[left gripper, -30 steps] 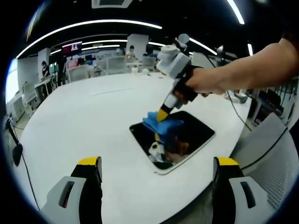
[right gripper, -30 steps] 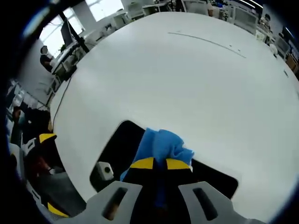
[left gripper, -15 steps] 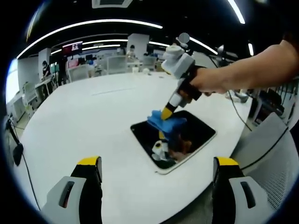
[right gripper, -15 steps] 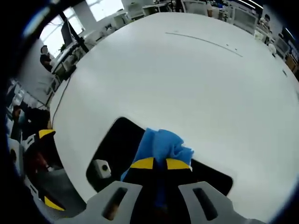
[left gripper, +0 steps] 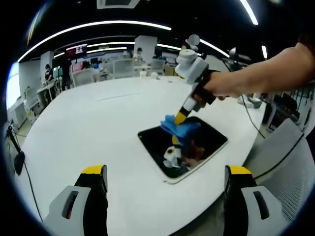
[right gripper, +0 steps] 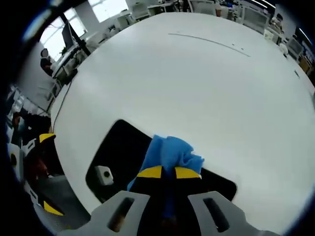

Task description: Wipe the mirror surface with the cleaning cloth until all visible marks leave the cleaned area.

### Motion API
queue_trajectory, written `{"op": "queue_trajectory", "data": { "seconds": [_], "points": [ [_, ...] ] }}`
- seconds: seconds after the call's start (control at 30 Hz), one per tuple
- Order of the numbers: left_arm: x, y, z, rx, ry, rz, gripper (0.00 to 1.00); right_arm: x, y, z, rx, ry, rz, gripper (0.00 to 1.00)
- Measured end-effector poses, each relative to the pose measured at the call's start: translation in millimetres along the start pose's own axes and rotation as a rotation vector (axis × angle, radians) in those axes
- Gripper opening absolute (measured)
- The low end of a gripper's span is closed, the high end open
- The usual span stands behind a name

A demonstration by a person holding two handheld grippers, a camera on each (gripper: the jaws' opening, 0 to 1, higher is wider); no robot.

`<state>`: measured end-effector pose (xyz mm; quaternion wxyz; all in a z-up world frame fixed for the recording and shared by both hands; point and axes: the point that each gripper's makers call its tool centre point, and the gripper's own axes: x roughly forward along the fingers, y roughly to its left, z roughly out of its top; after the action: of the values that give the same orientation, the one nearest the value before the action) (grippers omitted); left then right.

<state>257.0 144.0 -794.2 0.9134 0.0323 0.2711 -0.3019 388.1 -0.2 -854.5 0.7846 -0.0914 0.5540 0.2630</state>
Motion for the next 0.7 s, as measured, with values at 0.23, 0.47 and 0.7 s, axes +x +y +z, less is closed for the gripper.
{"op": "queue_trajectory", "data": {
  "seconds": [0.23, 0.47, 0.7],
  "points": [
    [0, -0.7, -0.3, 0.005, 0.002, -0.003, 0.99, -4, -8, -4.8, 0.006, 0.001, -0.014, 0.01],
    [0, -0.5, -0.3, 0.007, 0.004, -0.001, 0.99, -4, -8, -5.6, 0.021, -0.004, -0.015, 0.01],
    [0, -0.7, -0.7, 0.01, 0.008, 0.0, 0.99, -5, -14, -10.3, 0.071, -0.006, -0.009, 0.01]
  ]
}}
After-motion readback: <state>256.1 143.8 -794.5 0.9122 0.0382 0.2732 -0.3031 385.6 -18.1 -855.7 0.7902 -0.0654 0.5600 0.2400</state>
